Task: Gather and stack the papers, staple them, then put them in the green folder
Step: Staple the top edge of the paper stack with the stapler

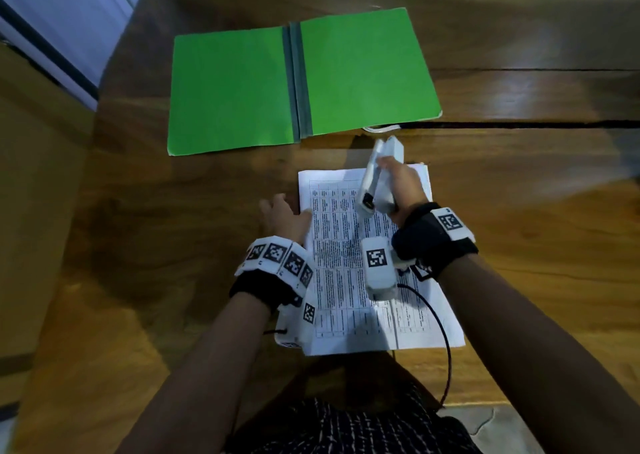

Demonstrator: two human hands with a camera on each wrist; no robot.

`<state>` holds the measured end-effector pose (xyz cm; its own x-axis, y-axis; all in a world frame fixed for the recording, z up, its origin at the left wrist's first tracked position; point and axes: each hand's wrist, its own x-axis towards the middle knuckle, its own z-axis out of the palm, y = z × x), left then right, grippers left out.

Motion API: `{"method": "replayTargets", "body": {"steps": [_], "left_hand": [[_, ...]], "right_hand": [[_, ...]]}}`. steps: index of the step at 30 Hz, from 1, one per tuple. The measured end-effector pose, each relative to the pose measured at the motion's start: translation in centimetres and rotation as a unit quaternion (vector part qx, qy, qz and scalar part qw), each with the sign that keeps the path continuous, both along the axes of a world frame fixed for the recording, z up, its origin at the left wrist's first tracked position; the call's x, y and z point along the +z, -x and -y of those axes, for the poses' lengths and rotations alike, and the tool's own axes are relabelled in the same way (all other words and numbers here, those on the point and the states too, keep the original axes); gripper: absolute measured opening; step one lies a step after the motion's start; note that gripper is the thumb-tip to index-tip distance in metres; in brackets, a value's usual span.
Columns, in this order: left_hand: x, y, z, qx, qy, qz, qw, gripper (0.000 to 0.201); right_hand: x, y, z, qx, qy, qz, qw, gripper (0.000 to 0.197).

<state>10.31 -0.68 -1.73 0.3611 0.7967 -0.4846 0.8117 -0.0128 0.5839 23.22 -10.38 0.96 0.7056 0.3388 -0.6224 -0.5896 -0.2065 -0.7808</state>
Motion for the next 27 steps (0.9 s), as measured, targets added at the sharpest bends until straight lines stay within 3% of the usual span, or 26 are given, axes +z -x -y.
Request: {"method": "replayTargets", "body": {"steps": [3,7,10,14,19,23,27], "left_hand": [[-0.3,-1.2,0.6,-0.023,-0.02,-0.045,0.999,0.056],[0.5,-3.4,0.7,-0.011,0.007,-0.099,0.995,0.053],[0.5,-4.3,-0.2,-0.033,0.056,-0.119,0.991,0.054],[0.6,-5.2,-1.4,-0.039,0.145,-0.023,0.988,0.046],[-0.7,-4.4,-3.2,0.073,0.262,0.131,0.953,0.043],[-0.4,-3.4,-4.2,0.109,0.242,0.181,0.947,0.01],[-0.9,-3.2,-4.1,0.065,0.172,0.163,0.969,0.018]], "right_hand": [[-1.2,-0.1,-0.8,0.018,0.05,0.004,0.999,0.012],[-1.8,0.0,-1.4,0.05,0.101,0.019,0.993,0.028],[-1.8,-0.1,-1.3,0.063,0.105,0.014,0.992,0.025],[-2.2,-0.2,-1.1,0.054,0.079,0.005,0.995,0.018],[-2.5,-0.3,-0.9,0.089,0.09,0.034,0.991,0.018],[-2.8,-0.3,-0.8,0.108,0.097,0.049,0.988,0.017],[-3.1,-0.3,-0.9,0.108,0.112,0.06,0.986,0.026]]}}
